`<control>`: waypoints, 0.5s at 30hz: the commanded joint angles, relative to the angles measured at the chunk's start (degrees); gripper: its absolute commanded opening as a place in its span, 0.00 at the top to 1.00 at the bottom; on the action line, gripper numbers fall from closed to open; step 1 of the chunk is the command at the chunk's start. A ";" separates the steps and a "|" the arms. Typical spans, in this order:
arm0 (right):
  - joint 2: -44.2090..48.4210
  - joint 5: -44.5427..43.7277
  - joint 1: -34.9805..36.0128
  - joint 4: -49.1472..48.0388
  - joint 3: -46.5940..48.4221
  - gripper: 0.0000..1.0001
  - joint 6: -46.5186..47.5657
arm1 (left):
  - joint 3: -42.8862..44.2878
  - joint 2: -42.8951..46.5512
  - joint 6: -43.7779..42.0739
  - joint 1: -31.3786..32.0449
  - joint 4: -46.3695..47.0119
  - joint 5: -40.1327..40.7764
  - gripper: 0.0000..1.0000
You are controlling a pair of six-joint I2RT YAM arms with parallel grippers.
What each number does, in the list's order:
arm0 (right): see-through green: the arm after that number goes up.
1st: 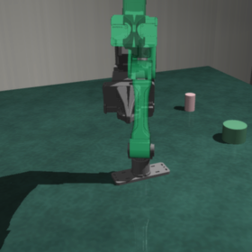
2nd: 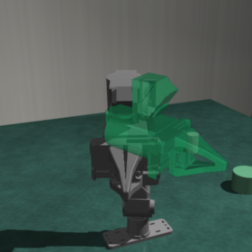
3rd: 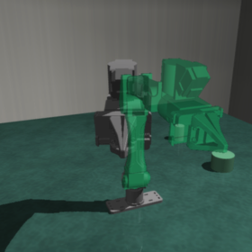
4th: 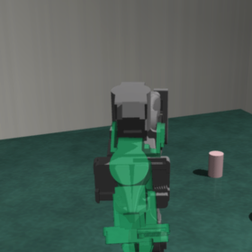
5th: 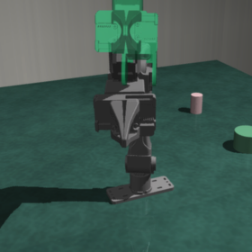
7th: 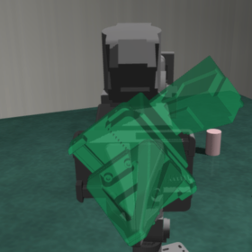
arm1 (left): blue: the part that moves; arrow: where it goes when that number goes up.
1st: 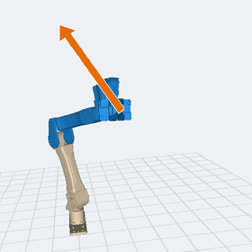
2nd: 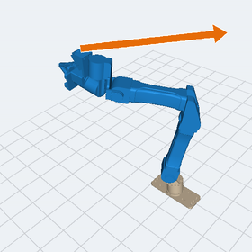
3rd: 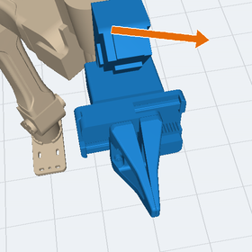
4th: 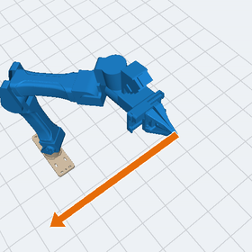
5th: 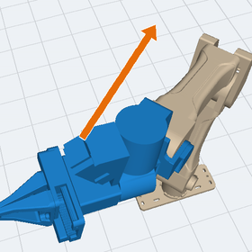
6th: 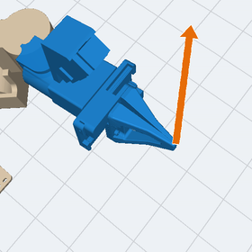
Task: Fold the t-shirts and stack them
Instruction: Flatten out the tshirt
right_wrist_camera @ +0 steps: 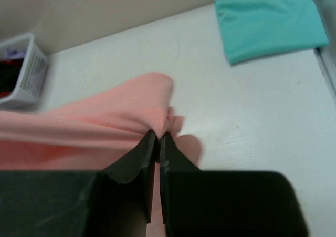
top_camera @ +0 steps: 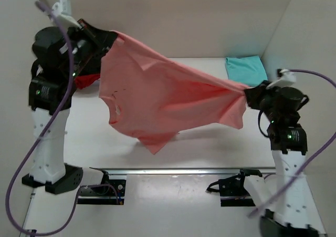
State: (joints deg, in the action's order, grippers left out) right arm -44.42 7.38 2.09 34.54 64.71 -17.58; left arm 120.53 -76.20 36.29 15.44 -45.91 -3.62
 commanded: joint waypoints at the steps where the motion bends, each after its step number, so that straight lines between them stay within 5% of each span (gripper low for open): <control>1: -8.20 5.55 -4.97 -3.86 0.42 1.00 1.06 | 2.07 -15.85 1.76 -0.94 1.25 -1.30 1.00; 7: -29.62 -3.34 1.16 -12.29 5.41 0.98 3.97 | 22.25 -47.23 7.79 -2.17 4.33 -3.75 0.98; 9: -35.89 -3.32 0.54 -13.45 8.74 0.83 3.52 | 25.62 -50.78 12.20 -4.01 6.25 -6.91 0.96; 11: -40.98 -8.57 1.68 -12.23 11.58 0.55 4.30 | 23.11 -53.52 14.51 -5.24 8.20 -9.12 0.62; 12: -41.79 -9.65 2.04 -12.74 13.06 0.44 5.27 | 21.78 -52.65 13.64 -5.42 9.77 -9.04 0.53; 15: -43.03 -10.54 2.31 -12.84 12.99 0.35 5.11 | 8.96 -46.08 10.21 -4.19 15.84 -10.10 0.51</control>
State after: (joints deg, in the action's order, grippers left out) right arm -89.89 1.06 3.66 25.58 73.84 -13.32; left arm 133.99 -137.36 46.94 10.85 -37.74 -10.39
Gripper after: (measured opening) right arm 0.642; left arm 0.476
